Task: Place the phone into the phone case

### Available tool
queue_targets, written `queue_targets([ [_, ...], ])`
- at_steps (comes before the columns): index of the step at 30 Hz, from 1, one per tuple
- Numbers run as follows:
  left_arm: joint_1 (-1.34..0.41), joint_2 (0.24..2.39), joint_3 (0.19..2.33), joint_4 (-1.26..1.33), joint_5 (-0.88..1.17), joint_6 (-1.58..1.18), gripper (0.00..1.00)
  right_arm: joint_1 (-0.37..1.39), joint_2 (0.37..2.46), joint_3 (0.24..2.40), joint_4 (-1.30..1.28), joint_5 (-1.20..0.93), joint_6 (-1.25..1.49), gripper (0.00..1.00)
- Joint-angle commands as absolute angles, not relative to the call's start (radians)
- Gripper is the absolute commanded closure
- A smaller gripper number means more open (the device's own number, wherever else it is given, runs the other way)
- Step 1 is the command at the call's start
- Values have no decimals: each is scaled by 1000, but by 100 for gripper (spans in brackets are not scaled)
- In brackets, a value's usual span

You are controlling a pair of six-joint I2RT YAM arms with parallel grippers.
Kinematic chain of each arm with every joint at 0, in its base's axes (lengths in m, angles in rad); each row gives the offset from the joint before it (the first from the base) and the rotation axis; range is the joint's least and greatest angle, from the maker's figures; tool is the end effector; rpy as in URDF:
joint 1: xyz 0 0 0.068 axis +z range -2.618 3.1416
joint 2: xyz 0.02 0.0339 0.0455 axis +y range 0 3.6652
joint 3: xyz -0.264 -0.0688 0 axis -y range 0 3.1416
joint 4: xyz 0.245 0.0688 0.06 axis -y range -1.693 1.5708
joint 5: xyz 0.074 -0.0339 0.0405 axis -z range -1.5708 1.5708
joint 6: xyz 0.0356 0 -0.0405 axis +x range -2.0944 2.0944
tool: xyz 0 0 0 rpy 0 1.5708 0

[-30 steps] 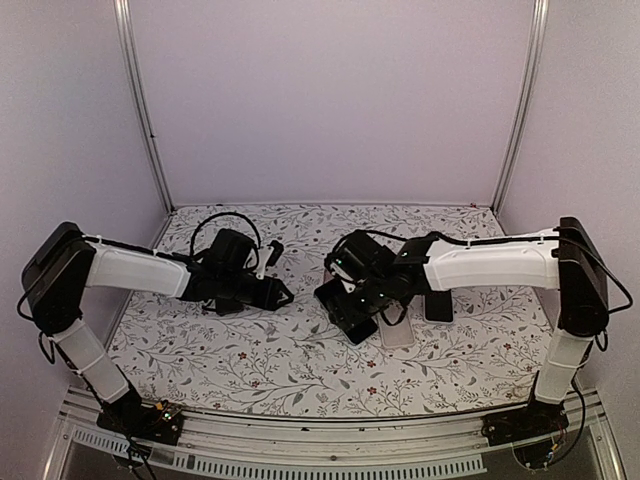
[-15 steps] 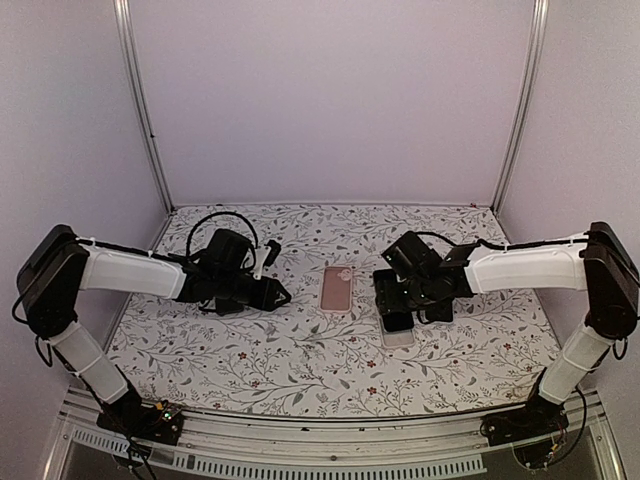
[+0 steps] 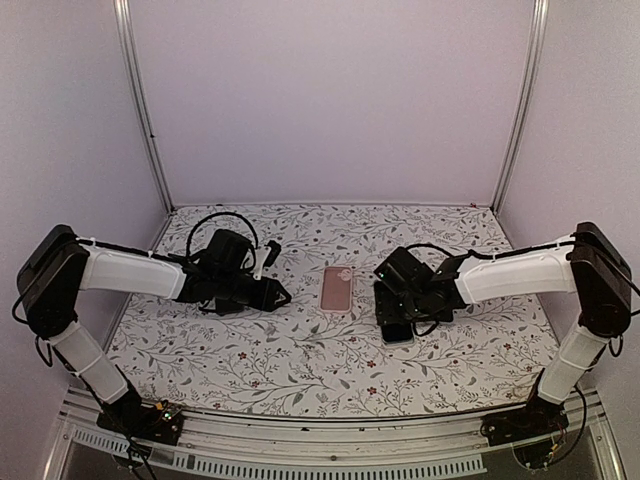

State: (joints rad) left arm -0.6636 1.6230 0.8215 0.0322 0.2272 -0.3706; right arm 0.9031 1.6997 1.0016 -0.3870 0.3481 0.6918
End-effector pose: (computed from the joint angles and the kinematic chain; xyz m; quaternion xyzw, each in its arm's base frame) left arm 0.2514 -0.2067 0.1673 0.1773 0.8986 -0.2823 0.2853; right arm 0.2141 0.2519 0.1688 -0.0594 0.9551 0.0521 0.2857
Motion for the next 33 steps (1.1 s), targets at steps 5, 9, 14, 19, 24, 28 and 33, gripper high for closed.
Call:
queue_targets([
  [5, -660, 1633, 812, 43, 235, -365, 62, 905, 1740, 974, -349, 376, 687, 65],
  [9, -660, 1634, 811, 41, 234, -365, 62, 905, 1758, 973, -344, 368, 693, 65],
  [14, -660, 1635, 809, 44, 230, -365, 62, 905, 1758, 957, -346, 345, 711, 64],
  [19, -660, 1644, 811, 48, 235, -366, 62, 902, 1789, 963, -354, 342, 718, 53],
  [24, -660, 1643, 810, 45, 234, -364, 62, 900, 1781, 965, -383, 364, 733, 15],
  [28, -660, 1644, 816, 38, 234, -364, 62, 887, 1781, 993, -437, 365, 718, 1],
  [33, -660, 1644, 818, 38, 235, -365, 62, 863, 1779, 994, -456, 284, 688, 1],
])
